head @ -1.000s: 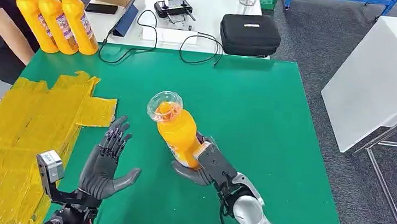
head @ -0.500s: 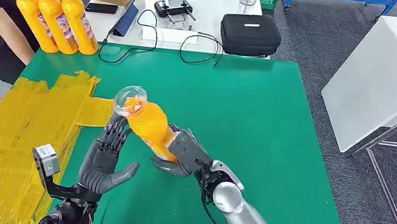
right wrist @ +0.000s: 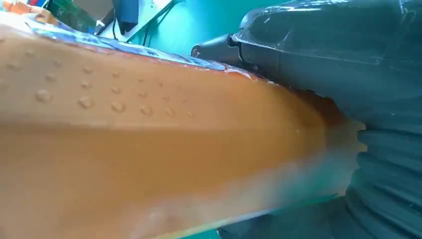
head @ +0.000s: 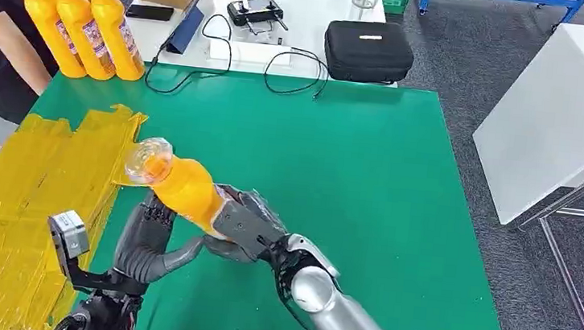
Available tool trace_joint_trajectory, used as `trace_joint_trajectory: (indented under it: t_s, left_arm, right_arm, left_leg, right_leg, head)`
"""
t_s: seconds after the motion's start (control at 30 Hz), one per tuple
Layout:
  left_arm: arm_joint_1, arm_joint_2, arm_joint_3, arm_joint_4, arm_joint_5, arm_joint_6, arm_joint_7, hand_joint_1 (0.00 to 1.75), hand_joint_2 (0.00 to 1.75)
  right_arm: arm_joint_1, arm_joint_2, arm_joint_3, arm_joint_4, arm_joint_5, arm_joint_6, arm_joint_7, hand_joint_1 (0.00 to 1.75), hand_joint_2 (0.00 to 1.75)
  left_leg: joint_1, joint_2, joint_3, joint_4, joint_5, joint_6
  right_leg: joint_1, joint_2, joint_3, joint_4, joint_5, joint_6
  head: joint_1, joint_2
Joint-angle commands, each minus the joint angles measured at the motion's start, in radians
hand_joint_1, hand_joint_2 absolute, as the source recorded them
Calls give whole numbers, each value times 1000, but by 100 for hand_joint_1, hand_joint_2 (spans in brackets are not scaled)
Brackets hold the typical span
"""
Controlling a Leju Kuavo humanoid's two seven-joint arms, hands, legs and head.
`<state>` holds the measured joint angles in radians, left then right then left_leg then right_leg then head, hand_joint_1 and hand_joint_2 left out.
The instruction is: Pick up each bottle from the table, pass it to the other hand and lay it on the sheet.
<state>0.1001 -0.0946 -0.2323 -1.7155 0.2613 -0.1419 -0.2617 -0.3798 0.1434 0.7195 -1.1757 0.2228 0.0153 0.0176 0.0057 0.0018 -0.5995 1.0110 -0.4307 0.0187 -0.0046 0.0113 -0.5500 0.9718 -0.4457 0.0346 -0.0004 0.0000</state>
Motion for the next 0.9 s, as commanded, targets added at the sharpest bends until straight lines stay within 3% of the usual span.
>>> trace_joint_trajectory:
  t_s: [0.03,0.9]
  left_arm:
    - [-29,24,0,12,-8,8,6,0,175]
    - [-32,23,4,6,-31,20,9,0,175]
  right_arm:
    - [-58,6,53,81,8,-8,5,175,175]
    - [-62,15,80,83,52,-22,21,175,175]
  left_leg:
    - [0,0,1,0,0,-1]
    - [0,0,2,0,0,-1]
  right_leg:
    - [0,0,1,0,0,0]
    - [0,0,1,0,0,-1]
  head:
    - [0,0]
    - [0,0]
